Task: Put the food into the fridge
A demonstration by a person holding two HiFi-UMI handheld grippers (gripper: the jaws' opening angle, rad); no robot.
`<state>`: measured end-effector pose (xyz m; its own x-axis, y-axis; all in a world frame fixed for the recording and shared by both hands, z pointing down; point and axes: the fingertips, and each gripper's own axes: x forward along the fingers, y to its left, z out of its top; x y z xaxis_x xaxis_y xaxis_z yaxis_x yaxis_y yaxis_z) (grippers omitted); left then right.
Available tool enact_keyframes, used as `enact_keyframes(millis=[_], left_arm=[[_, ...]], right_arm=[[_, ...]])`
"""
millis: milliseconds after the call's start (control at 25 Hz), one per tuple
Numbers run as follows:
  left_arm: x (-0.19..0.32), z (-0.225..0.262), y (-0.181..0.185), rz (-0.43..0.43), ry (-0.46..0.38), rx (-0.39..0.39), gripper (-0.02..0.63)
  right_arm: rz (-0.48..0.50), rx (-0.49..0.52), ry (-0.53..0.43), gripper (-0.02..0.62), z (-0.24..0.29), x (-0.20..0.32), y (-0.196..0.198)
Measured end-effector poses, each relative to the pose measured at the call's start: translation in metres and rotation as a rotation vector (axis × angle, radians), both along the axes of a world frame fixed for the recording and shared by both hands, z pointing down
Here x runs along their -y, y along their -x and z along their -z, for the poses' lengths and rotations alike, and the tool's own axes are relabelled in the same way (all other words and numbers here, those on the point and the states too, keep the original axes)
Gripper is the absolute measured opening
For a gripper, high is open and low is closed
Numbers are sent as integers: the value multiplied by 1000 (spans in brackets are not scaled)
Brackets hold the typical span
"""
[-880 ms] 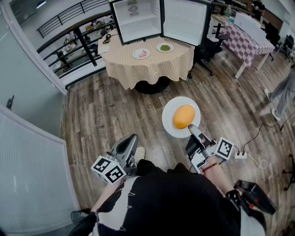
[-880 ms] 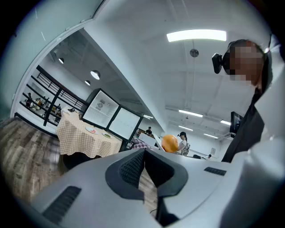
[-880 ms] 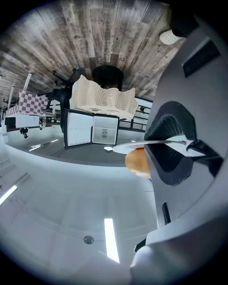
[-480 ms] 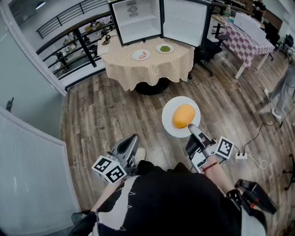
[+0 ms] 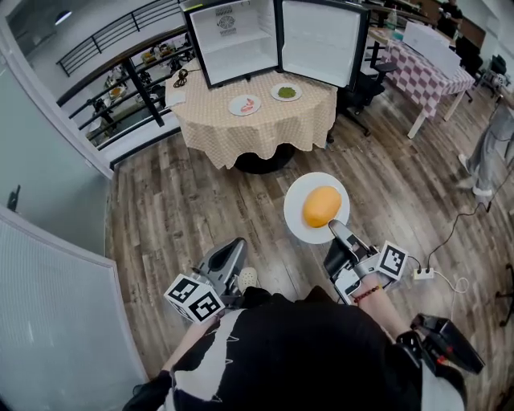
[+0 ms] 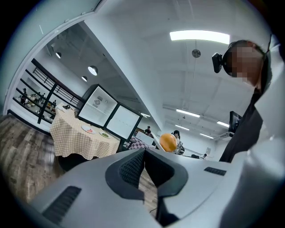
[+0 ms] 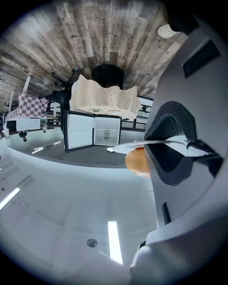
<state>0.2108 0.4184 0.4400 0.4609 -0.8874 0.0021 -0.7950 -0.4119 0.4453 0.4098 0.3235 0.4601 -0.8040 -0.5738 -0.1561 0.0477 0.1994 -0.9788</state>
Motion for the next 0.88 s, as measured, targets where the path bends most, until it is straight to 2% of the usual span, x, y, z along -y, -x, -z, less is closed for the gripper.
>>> enact_keyframes(millis=[120, 320, 640, 880], left_arm=[[37, 0, 34, -20, 14, -12, 14], [81, -4, 68, -65, 33, -39, 14], [163, 20, 138, -121, -29, -33, 14], [206, 27, 195, -149, -24, -31, 14]], right_arm=[[-26, -10, 21, 29, 2, 33, 30], [-81, -17, 34, 29, 0, 67, 58], [-148, -17, 10, 29, 17, 134, 118], [-172, -7, 14, 29, 29, 174, 174]])
